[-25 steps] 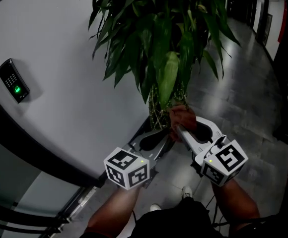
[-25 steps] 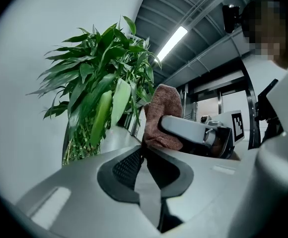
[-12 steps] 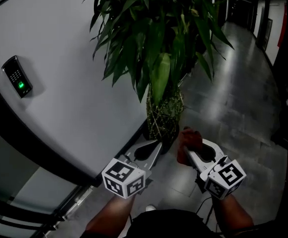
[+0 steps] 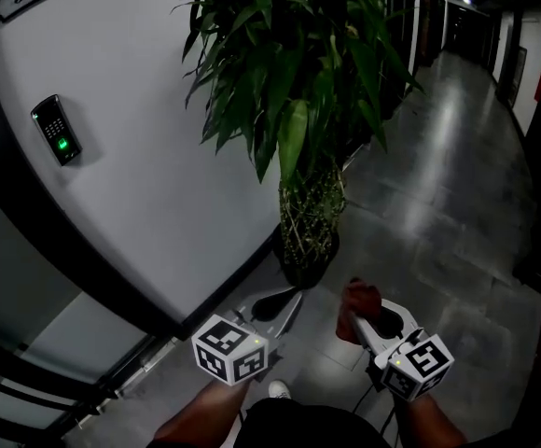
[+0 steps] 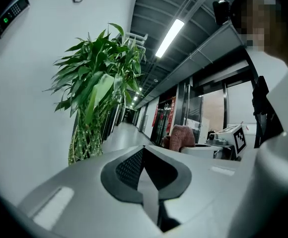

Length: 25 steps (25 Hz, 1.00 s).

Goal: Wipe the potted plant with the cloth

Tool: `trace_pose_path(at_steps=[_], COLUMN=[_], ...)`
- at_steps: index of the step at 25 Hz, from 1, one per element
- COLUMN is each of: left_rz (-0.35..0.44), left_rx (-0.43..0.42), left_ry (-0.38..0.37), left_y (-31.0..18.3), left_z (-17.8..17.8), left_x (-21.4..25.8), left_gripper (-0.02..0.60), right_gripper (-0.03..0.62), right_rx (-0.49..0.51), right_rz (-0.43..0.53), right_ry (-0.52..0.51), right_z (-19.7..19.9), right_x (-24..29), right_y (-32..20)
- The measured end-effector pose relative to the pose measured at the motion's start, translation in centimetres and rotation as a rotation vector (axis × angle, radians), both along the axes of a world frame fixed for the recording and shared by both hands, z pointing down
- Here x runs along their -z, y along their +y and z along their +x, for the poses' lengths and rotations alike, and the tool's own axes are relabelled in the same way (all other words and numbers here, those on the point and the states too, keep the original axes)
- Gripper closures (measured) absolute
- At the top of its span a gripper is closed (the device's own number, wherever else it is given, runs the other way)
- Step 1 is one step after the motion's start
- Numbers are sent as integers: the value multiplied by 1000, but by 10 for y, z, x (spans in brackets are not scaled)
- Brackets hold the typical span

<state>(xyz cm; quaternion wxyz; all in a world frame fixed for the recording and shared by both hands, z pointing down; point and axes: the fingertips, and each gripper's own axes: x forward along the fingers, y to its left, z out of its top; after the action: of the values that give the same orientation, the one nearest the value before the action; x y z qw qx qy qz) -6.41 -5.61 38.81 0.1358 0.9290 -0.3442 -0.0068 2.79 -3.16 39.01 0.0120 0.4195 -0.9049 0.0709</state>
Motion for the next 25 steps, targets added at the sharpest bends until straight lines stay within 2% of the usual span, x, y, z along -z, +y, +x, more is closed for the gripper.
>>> trace_pose_path(at_steps=[5,11,17,25], left_rz=[8,-3,-12,3], left_rx=[58,79,48,-31], left_ry=[-25,-60,-74,-66], left_y=[27,48,49,44], left_z=[-4,-24,-50,-89], left_x=[-7,-16,-19,-12], left_gripper=[565,565,565,565], right_gripper=[517,518,519,520], right_rx=[6,21,-4,-114], right_rz=[-8,-13,8,7], right_ry=[-6,3,27,11], right_z=[8,-11,-44,-79], right_x=[-12,-17,-11,-19], right_y=[27,47,51,50])
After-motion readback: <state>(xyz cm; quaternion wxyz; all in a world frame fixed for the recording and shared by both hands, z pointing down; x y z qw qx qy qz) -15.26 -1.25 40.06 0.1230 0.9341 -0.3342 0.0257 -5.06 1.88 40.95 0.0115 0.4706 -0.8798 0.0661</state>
